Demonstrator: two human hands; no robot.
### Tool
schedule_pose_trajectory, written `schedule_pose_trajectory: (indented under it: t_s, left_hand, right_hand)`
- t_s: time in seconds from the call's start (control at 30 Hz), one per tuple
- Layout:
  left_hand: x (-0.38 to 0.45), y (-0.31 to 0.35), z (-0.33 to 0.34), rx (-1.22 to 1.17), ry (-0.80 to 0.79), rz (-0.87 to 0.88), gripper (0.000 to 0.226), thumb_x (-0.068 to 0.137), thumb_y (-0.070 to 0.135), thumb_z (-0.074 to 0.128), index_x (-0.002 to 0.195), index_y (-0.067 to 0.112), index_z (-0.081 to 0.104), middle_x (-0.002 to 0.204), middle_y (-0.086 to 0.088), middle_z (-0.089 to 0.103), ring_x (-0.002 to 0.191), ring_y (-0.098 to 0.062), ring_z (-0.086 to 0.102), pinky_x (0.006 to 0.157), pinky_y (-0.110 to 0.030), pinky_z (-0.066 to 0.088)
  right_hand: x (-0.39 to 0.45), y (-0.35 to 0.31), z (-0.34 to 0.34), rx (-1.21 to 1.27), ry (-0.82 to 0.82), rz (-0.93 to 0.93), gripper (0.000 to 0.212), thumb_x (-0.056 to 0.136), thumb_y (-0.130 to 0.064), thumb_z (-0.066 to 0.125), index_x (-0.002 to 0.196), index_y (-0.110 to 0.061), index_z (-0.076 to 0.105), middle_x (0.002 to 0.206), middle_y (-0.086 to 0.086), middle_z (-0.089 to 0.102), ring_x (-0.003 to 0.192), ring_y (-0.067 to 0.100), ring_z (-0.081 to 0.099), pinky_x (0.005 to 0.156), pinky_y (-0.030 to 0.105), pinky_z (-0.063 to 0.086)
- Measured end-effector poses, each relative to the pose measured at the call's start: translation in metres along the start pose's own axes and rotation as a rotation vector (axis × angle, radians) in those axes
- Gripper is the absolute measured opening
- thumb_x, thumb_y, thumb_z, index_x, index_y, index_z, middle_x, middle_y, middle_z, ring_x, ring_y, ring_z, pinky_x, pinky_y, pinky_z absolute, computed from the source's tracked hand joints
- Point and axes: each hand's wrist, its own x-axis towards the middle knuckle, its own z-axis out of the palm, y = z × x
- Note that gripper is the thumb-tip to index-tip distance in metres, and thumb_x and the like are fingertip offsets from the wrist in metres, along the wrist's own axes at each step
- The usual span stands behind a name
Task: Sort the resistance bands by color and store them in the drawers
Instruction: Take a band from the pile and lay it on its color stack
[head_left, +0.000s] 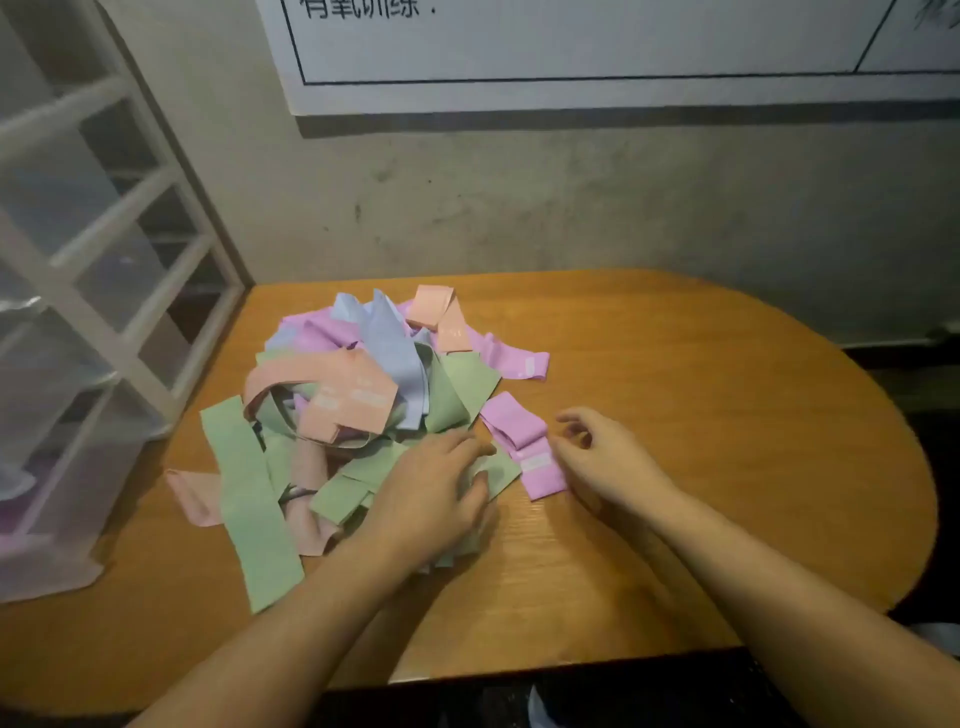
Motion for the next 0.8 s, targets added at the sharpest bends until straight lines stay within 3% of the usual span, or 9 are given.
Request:
schedule_pose_trajectory:
  t_s: [0.17, 0.3, 0.4, 0.53, 0.67, 0.8]
  left_hand:
    - [0.028, -0.016, 0.026, -0.153, 0.058, -0.111, 0.025, 0.096, 0.027, 0.056, 0.120, 0.033, 0.064, 0.111, 0.015, 0.061, 0.100, -0.007, 0.055, 0.085, -0.032, 0.048]
    - [0.030, -0.026, 0.045, -0.121, 0.152, -0.091, 0.022, 0.091, 0.021, 0.061, 0.108, 0.034, 0.065, 0.099, 0.015, 0.064, 0.092, -0.008, 0.054, 0.076, -0.028, 0.043]
    - [0.029, -0.031, 0.053, -0.153, 0.196, -0.098, 0.019, 0.089, 0.022, 0.061, 0.106, 0.029, 0.068, 0.096, 0.013, 0.065, 0.091, -0.009, 0.056, 0.077, -0.029, 0.044]
    - [0.029, -0.030, 0.052, -0.163, 0.193, -0.116, 0.020, 0.090, 0.025, 0.057, 0.107, 0.028, 0.067, 0.097, 0.013, 0.065, 0.093, -0.009, 0.057, 0.078, -0.032, 0.047]
    - [0.027, -0.030, 0.051, -0.133, 0.163, -0.112, 0.018, 0.091, 0.025, 0.057, 0.106, 0.027, 0.067, 0.096, 0.013, 0.065, 0.093, -0.010, 0.056, 0.079, -0.034, 0.048]
    - [0.028, -0.029, 0.051, -0.101, 0.127, -0.133, 0.019, 0.092, 0.028, 0.056, 0.107, 0.029, 0.068, 0.097, 0.013, 0.065, 0.093, -0.011, 0.056, 0.081, -0.038, 0.048]
  right_hand:
    - [0.037, 0.004, 0.020, 0.047, -0.003, 0.056, 0.039, 0.089, -0.042, 0.067, 0.125, -0.028, 0.062, 0.118, -0.005, 0.065, 0.108, 0.012, 0.060, 0.098, 0.038, 0.049]
    - [0.053, 0.002, 0.031, 0.045, -0.044, 0.072, 0.045, 0.080, -0.049, 0.070, 0.121, -0.036, 0.058, 0.107, -0.010, 0.063, 0.102, 0.015, 0.061, 0.096, 0.042, 0.050]
    - [0.057, 0.000, 0.035, -0.054, -0.054, 0.010, 0.039, 0.083, -0.036, 0.073, 0.119, -0.038, 0.060, 0.103, -0.015, 0.061, 0.100, 0.012, 0.058, 0.101, 0.041, 0.044]
    - [0.052, 0.005, 0.038, 0.065, -0.016, -0.067, 0.039, 0.084, -0.018, 0.072, 0.108, -0.046, 0.060, 0.096, -0.023, 0.062, 0.090, 0.004, 0.058, 0.098, 0.041, 0.047]
    - [0.045, 0.010, 0.034, 0.343, -0.018, -0.034, 0.059, 0.085, 0.003, 0.065, 0.107, -0.051, 0.057, 0.099, -0.006, 0.066, 0.081, 0.004, 0.061, 0.079, 0.032, 0.055]
    - [0.033, 0.009, 0.022, 0.550, -0.037, -0.009, 0.067, 0.086, 0.014, 0.055, 0.120, -0.044, 0.057, 0.108, 0.007, 0.067, 0.092, 0.019, 0.067, 0.073, 0.030, 0.057]
